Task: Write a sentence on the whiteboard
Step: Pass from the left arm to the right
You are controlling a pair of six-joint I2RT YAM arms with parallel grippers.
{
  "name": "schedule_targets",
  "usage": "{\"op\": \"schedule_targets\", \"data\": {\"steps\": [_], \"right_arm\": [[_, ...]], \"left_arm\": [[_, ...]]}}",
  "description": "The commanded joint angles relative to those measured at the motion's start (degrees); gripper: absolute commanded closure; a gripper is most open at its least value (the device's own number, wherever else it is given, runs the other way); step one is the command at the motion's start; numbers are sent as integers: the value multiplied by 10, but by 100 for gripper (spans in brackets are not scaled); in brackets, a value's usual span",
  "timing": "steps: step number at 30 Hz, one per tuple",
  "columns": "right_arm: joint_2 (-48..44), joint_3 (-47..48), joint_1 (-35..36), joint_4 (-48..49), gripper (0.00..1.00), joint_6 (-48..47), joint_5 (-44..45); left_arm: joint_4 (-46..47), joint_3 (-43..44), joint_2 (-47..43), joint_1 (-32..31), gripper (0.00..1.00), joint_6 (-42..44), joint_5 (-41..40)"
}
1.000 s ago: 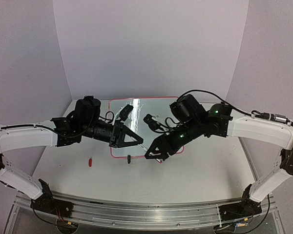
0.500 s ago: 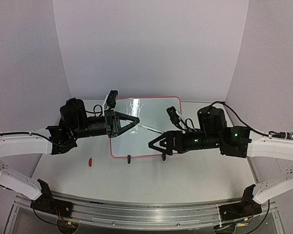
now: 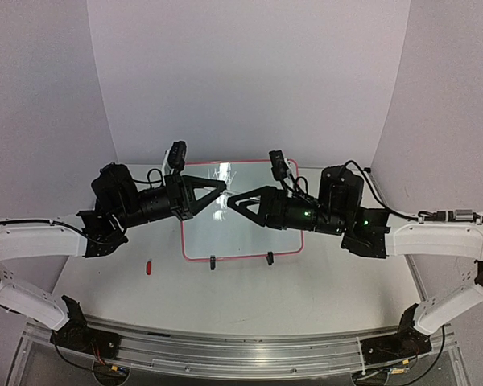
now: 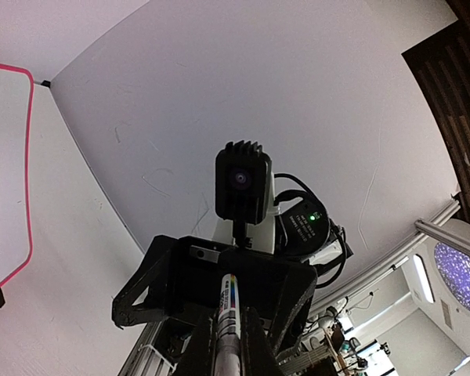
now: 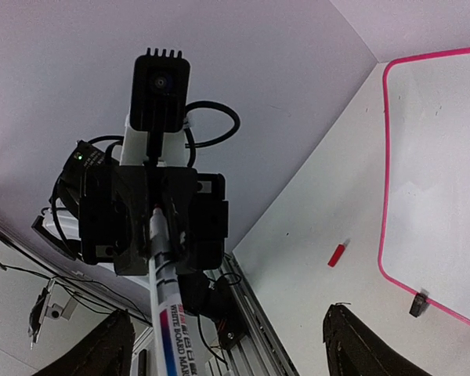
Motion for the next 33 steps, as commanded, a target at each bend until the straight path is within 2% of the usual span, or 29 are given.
{"op": "schedule_targets", "data": {"steps": [1,7,13,20,33], "right_arm": [[5,19,1,66,23,11,-10],[0,10,0,87,31,17,-12],[5,19,0,92,35,20,-25],[14,25,0,99,47,28,-32],[13,21,0,109,61,19,-26]], "left_arm": [[21,0,2,-1,100,-7,-6],[42,-12,7,-1,100,-22,-6],[47,-11,12,-1,100,-26,-4],[49,-11,20,-1,100,-29,-4],[53,-13,25,-1,100,-30,0]]}}
